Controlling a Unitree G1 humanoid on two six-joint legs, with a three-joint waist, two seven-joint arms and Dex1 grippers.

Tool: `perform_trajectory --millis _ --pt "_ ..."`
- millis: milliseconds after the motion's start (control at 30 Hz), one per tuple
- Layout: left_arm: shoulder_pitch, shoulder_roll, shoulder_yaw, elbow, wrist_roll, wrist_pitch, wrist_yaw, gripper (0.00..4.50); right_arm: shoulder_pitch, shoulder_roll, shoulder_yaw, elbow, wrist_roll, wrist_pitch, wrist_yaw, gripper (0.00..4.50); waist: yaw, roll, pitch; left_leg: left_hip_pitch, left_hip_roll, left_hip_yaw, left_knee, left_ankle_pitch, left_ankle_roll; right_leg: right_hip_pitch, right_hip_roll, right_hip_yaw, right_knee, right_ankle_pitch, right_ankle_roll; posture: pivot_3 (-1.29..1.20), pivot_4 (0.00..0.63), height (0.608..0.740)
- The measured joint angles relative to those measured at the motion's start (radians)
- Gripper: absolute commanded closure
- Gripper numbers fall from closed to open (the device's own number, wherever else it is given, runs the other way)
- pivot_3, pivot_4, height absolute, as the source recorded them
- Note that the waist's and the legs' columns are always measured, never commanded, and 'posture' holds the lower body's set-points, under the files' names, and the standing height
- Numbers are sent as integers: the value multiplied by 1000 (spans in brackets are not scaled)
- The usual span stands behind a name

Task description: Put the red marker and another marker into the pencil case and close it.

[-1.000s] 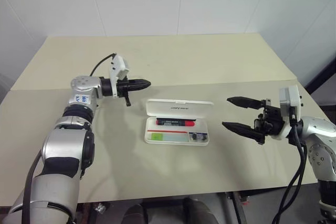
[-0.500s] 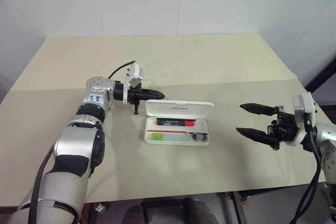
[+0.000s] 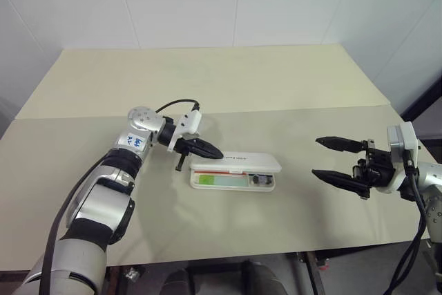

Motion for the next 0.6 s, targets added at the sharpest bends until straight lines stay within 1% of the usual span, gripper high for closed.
perform_trajectory --millis 167,333,500,600 --pt "2 3 -37 1 5 -61 0 4482 -2 0 6 7 0 0 20 0 0 0 0 0 0 0 0 0 0 0 0 0 -1 -1 -1 0 150 740" --pt "2 -15 -55 43 94 -178 0 4482 -3 0 20 14 -1 -3 55 0 0 0 0 0 0 0 1 0 0 0 0 0 -1 -1 -1 0 150 740" --pt "-9 -35 -56 61 143 -280 0 4482 -34 1 45 43 -16 -10 66 0 0 0 0 1 0 0 1 0 0 2 0 1 -1 -2 -4 0 150 740" --pt "-13 -67 -54 72 168 -328 0 4482 -53 2 55 54 -24 -21 67 0 0 0 0 2 0 0 2 0 0 4 0 1 -2 -2 -4 0 150 740"
